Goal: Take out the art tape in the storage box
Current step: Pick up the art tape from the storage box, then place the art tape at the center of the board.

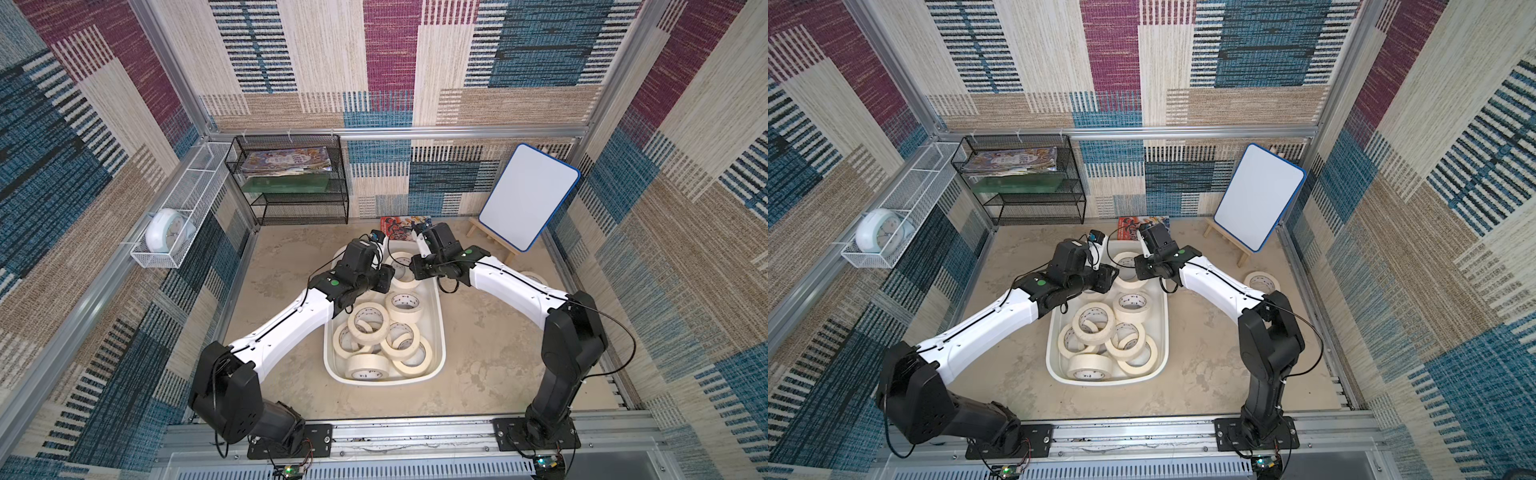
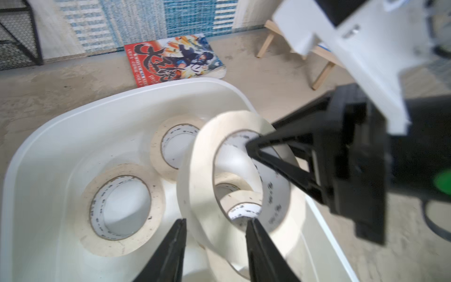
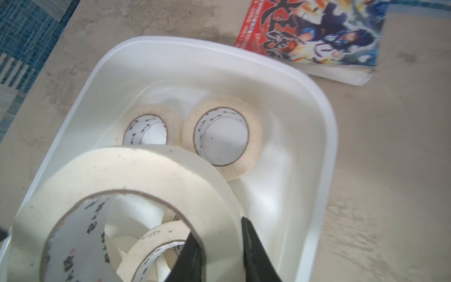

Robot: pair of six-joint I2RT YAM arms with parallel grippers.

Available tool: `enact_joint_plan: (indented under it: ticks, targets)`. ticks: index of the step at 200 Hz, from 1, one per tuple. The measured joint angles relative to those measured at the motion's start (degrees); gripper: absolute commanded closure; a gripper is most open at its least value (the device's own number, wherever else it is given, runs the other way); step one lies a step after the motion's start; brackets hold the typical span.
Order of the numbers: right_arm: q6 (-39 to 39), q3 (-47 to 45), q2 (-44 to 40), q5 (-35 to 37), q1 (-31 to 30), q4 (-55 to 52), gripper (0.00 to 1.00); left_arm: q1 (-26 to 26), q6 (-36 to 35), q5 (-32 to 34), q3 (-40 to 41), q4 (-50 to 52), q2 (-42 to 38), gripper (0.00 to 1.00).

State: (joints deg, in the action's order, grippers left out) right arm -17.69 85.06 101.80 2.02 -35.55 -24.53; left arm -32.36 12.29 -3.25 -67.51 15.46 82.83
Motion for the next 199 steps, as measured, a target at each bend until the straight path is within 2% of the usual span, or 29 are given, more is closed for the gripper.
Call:
enact_joint_plan:
  ticks: [14,28,62,111,153,199]
  targets:
    - [-0.85,-0.35,-2.69,1.18,0.11,-1.40,1.00,0.07,0.76,-0.44,-0.09,0.83,-2.05,0.14]
    - [-1.57,-1.95,-6.60,2.08,0.59,-2.03,1.00,0.22,1.22,-1.20,0.02,1.31,-4.70,0.05]
    - [-2.43,-7.89,-15.69,5.73,4.70,-3.91,1.00,0.09,1.14,-1.20,0.90,3.45,-11.06,0.01]
    - [-3.19,-21.51,-25.88,8.20,15.23,-5.35,1.00,0.22,0.76,3.13,4.63,6.01,-15.72,0.01]
    - [-3.17,-28.50,-19.19,5.57,20.57,-1.51,1.00,0.31,2.62,3.69,8.70,5.29,-14.78,0.01]
    - [-3.02,-28.20,-10.27,3.19,25.44,4.42,1.00,0.37,3.93,4.09,9.66,4.33,-14.29,0.02]
